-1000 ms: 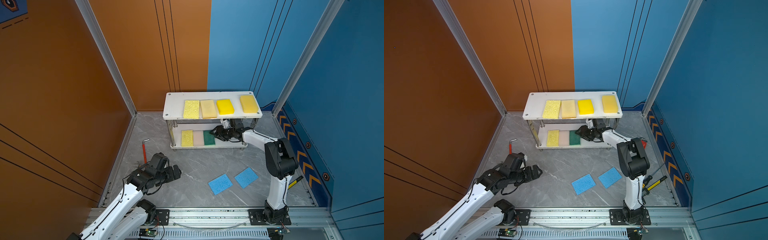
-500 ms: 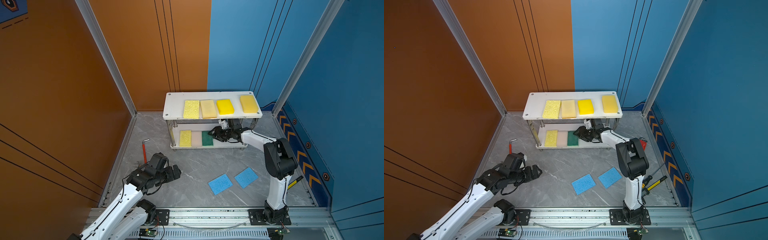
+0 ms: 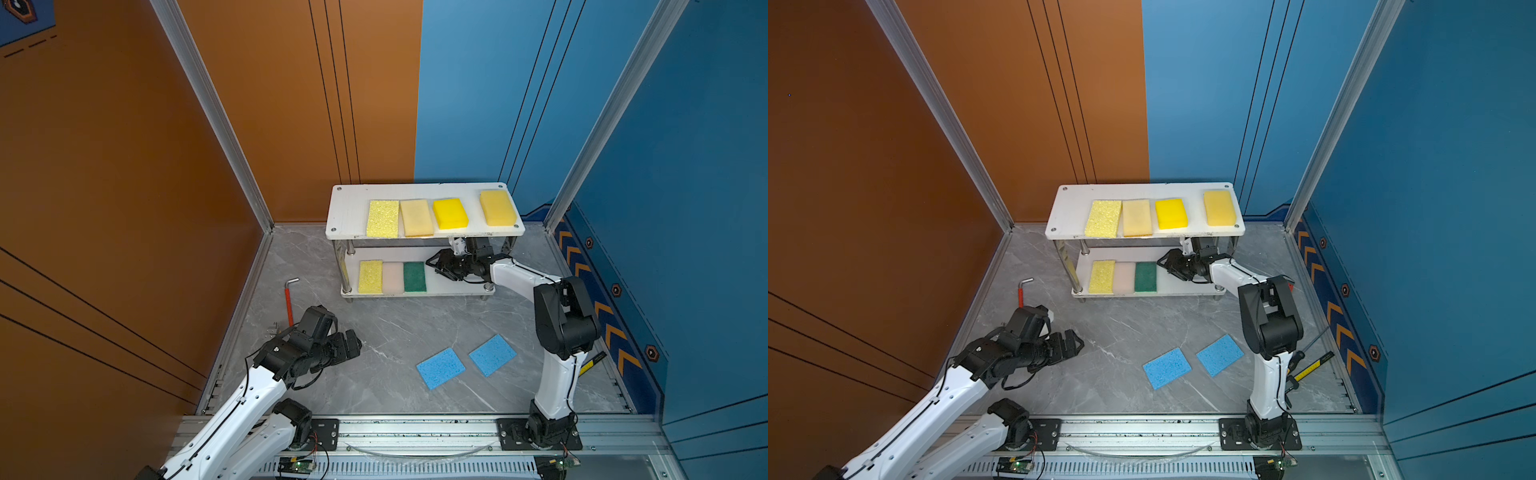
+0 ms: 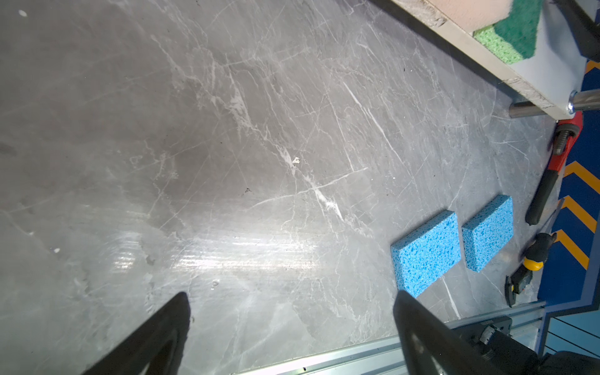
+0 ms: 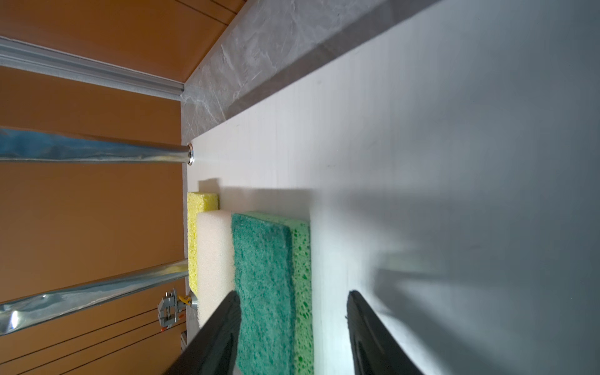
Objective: Arrange cleaning sponges on a shelf
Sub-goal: Move the cleaning sponge to the shelf, then rotate the cleaning sponge at the bottom-center of the table.
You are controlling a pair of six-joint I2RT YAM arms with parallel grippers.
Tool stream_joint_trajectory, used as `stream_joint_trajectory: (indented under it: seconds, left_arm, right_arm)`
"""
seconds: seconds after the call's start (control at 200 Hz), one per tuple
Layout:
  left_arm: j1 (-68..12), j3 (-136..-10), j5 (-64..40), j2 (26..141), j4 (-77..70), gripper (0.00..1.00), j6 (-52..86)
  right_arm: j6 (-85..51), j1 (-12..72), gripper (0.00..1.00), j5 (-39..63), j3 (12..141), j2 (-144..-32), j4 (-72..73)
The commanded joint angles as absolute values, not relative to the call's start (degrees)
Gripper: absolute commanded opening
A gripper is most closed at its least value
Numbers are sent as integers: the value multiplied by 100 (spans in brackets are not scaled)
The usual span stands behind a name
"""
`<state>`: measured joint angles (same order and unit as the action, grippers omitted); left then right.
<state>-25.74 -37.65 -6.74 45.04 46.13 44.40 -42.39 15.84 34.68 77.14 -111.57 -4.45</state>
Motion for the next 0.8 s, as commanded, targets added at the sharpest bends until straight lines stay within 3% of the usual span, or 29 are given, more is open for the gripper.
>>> stream_joint_trajectory:
  seconds: [0.0,0.405,0.576,0.796]
  left_arm:
    - [-2505,-3807,-735,4566,4733,98,4284]
    - [-3106,-4047,-831,5416,4065,98,3847]
    - [-3809,-4179,-1030,6203,3080,98,3777]
    - [-4313,-3985,-1652,7178,1253,98,4024]
  right_arm:
    - [-4223,1474,55,3483,7551,-10787,-522]
    - [-3958,2238,55,3511,5881,-9197,-1337]
    - [-3833,2788,56,3361,5121,-8169,-2351]
    - [-4034,3521,66,3644,3942,-7091,-3304]
